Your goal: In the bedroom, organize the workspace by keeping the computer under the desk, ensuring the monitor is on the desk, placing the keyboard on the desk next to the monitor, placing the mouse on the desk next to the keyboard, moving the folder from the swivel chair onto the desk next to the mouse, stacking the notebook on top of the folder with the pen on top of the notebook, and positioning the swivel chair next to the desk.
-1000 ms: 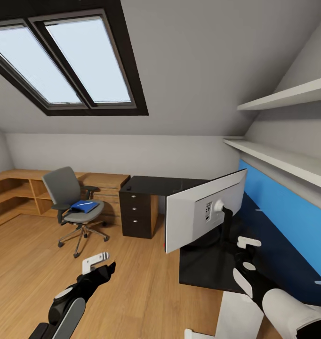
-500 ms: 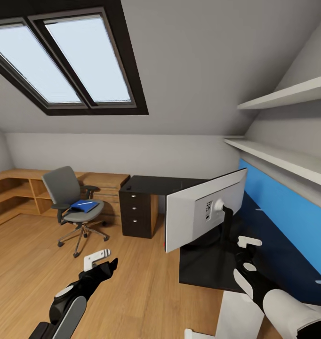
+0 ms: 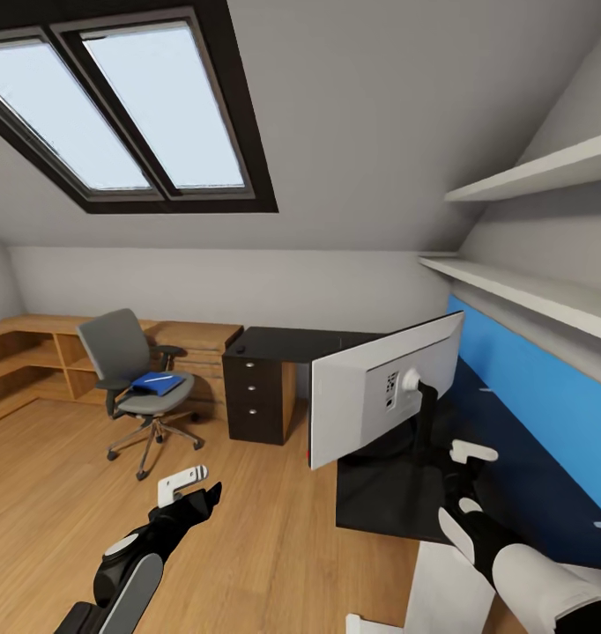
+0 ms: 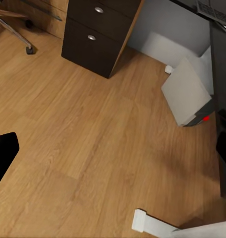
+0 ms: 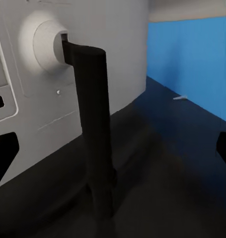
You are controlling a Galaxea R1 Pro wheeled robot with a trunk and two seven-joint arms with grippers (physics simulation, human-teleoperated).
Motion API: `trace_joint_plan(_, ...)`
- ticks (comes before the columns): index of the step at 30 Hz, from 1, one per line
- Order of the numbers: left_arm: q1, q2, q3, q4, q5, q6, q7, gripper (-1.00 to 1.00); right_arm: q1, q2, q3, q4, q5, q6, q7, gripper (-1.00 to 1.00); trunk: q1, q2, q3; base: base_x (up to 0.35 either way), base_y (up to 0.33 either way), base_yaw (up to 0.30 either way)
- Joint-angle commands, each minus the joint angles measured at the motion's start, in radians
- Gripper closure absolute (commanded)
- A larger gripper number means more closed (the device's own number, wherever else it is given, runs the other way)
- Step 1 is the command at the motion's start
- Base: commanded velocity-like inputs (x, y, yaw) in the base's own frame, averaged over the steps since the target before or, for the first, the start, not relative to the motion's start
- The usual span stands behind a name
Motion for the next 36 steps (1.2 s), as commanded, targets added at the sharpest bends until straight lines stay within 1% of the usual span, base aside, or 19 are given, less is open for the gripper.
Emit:
trace_joint_plan(1,-0.001,0.001,-0.002,-0.001,0.01,0.001,0.01,-1.0,-0.001,-0.001,0.009,0.005,-0.004,-0.012,-0.008,-1.0,0.004,-0.009,-0.005,0.0,0.0,0.0)
trace_joint_plan(6,-0.001,0.001,-0.002,-0.002,0.01,0.001,0.01,-1.0,-0.001,0.0,0.01,0.031,-0.003,-0.067,-0.008,-1.0,0.023,-0.044,-0.021,0.0,0.0,0.0)
trace_joint_plan(9,-0.001,0.001,-0.002,-0.002,0.01,0.001,0.01,-1.0,-0.001,0.001,0.01,0.037,-0.003,-0.078,-0.008,-1.0,0.035,-0.065,-0.03,0.0,0.0,0.0)
trace_joint_plan(20,-0.001,0.001,-0.002,-0.003,0.01,0.001,0.01,-1.0,0.0,0.001,0.015,0.042,0.0,-0.086,-0.005,-1.0,0.077,-0.142,-0.064,0.0,0.0,0.0)
trace_joint_plan(21,-0.001,0.001,-0.002,-0.003,0.01,0.001,0.01,-1.0,0.0,0.002,0.015,0.043,0.005,-0.086,-0.005,-1.0,0.081,-0.149,-0.068,0.0,0.0,0.0)
trace_joint_plan(22,-0.001,0.002,-0.002,-0.003,0.01,0.001,0.01,-1.0,-0.001,0.002,0.016,0.043,0.027,-0.086,-0.006,-1.0,0.085,-0.156,-0.071,0.0,0.0,0.0)
trace_joint_plan(23,-0.001,0.002,-0.002,-0.003,0.01,0.001,0.01,-1.0,-0.001,0.002,0.016,0.043,0.031,-0.086,-0.006,-1.0,0.089,-0.163,-0.074,0.0,0.0,0.0)
trace_joint_plan(36,-0.001,0.002,-0.001,-0.003,0.01,0.002,0.01,-1.0,0.0,0.003,0.016,0.055,0.041,-0.085,-0.004,-1.0,0.138,-0.254,-0.115,0.0,0.0,0.0)
